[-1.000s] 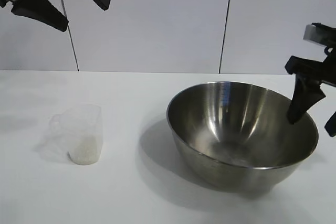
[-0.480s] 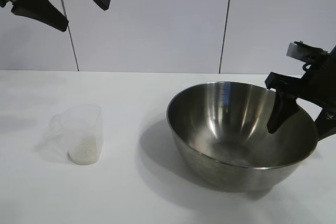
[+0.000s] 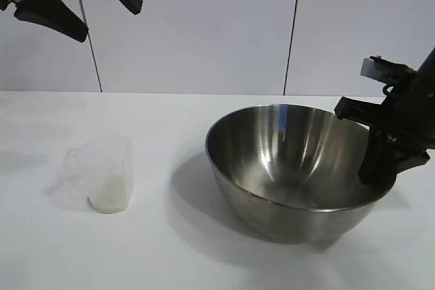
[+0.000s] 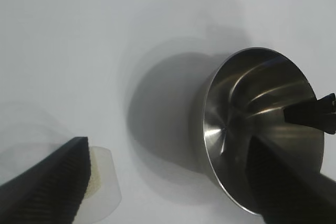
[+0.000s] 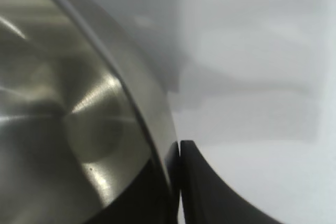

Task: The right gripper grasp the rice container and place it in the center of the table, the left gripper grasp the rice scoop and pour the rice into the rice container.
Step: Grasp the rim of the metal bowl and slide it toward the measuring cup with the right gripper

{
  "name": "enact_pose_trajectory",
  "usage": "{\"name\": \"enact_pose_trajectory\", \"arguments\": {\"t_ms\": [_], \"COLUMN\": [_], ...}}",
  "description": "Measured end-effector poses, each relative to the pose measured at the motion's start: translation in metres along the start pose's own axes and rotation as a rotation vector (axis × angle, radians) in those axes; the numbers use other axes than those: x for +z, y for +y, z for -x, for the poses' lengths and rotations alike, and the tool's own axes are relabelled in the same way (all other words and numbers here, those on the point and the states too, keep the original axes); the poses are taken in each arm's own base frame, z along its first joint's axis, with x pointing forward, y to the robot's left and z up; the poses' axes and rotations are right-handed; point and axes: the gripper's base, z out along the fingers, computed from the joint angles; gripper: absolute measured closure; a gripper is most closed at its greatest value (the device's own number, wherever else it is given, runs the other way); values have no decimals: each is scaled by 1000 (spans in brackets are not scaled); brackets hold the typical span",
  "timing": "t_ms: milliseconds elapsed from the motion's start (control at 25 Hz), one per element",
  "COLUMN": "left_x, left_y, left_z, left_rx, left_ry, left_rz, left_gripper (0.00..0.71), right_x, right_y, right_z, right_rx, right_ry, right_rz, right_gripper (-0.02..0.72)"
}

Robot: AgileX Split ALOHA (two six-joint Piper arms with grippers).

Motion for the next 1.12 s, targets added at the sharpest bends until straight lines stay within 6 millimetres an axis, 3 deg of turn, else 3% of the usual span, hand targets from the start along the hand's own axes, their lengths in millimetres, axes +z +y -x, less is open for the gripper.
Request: {"name": "enact_pose_trajectory", "arguments": {"t_ms": [200, 360, 480, 800, 1120], "left_x": [0, 0, 0, 0, 0], "left_y": [0, 0, 0, 0, 0], "left_z": [0, 0, 0, -1, -2], "left_rx": [0, 0, 0, 0, 0], "left_ry": [1, 1, 1, 15, 26], "left_rz": [0, 0, 0, -3, -5], "left_gripper": [122, 122, 122, 122, 122], "right_x": [-9, -29, -32, 0, 24], "right_y": [6, 17, 26, 58, 51], "right_z": [0, 14, 19, 11, 12], "right_rx": [-48, -67, -84, -118, -71], "right_ry": [9, -34, -60, 6, 51], "right_rz": [36, 74, 83, 88, 61], "right_gripper": [689, 691, 691, 691, 692]}}
